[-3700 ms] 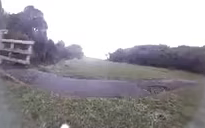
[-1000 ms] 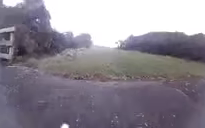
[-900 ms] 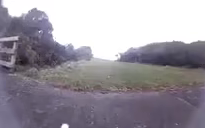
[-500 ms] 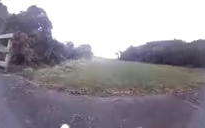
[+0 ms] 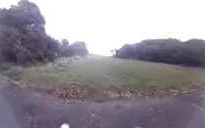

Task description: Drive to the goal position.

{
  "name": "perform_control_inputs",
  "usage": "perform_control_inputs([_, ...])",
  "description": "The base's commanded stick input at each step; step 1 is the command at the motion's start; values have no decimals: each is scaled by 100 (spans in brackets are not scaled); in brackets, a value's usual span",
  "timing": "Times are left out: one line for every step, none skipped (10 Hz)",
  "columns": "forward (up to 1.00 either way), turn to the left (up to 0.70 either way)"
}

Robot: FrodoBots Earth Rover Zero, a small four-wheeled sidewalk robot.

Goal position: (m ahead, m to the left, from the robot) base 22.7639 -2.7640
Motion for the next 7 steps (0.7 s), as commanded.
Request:
perform_control_inputs([70, -35])
perform_control_inputs([70, -35])
perform_control_inputs([70, -35])
perform_control_inputs([70, -35])
perform_control_inputs([70, -35])
perform_control_inputs([42, -49])
perform_control_inputs([9, -65])
